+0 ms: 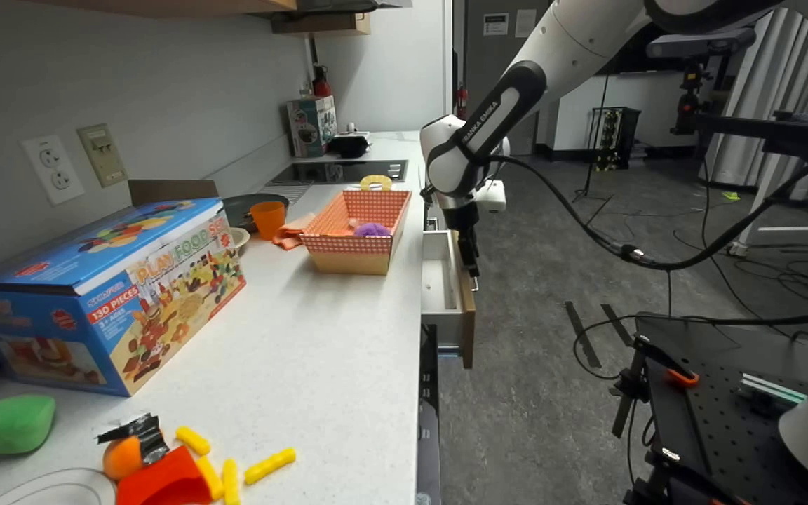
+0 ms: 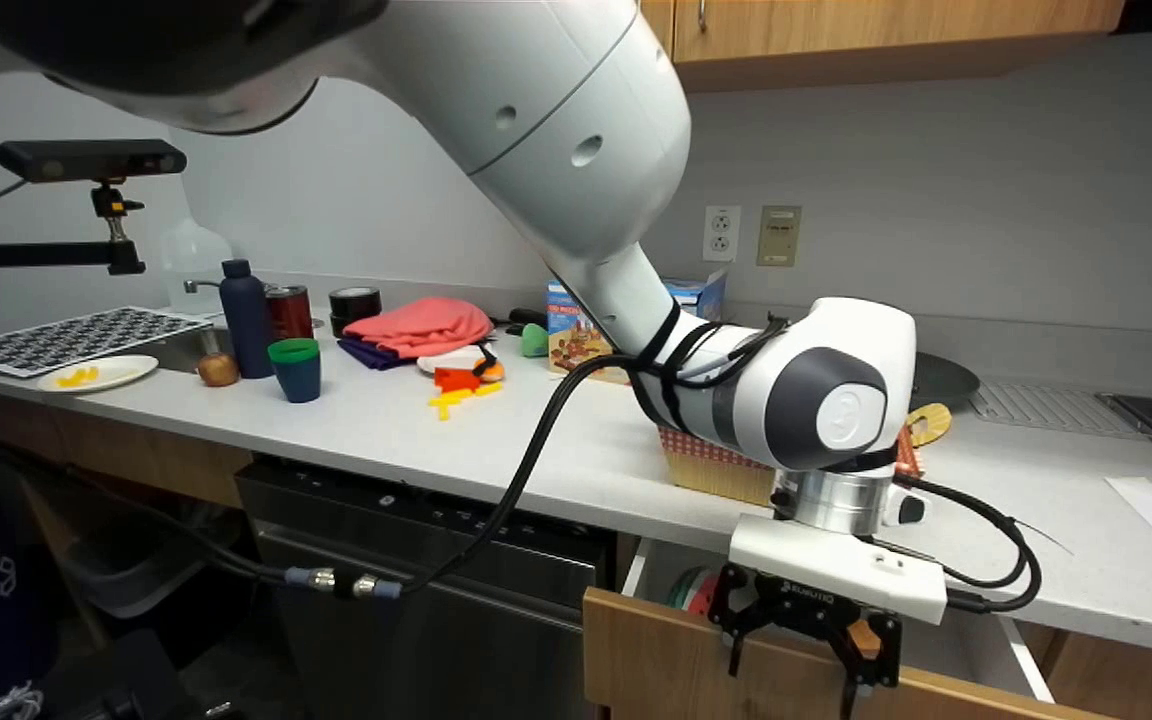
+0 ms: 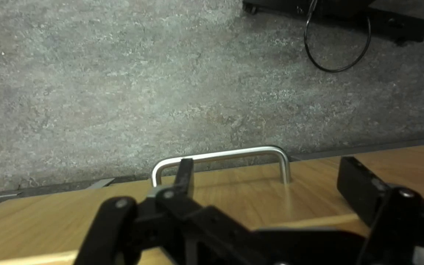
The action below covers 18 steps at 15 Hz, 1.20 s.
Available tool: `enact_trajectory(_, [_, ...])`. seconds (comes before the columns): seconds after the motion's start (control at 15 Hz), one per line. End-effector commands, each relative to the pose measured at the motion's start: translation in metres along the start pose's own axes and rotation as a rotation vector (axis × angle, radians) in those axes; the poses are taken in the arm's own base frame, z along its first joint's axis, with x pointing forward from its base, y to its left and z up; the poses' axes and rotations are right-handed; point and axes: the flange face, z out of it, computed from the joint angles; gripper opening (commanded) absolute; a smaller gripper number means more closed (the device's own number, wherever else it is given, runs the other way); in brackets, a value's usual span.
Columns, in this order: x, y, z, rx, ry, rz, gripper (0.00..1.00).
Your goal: Open the drawer and put the plush toys into the drawer
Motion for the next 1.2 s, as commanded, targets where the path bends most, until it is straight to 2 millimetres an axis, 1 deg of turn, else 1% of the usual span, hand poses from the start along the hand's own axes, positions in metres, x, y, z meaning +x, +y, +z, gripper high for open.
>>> enact_trajectory(0.0, [0.036, -0.002, -0.016, 0.010, 0.065, -0.012, 1.00])
enact_trajectory(0.27, [0.056, -0.004, -0.027, 0.001, 0.106, -0.011, 1.00])
enact_trajectory(0.53, [0.065, -0.003, -0.028, 0.030, 0.152, 0.028, 1.00])
enact_trajectory(0.87, [0.072, -0.004, -0.034, 0.064, 0.220, 0.062, 1.00])
enact_trajectory(1.0, [0.071, -0.004, -0.037, 0.064, 0.241, 0.060, 1.00])
enact_trajectory(1.13, [0.066, -0.005, -0.039, 0.054, 0.238, 0.054, 1.00])
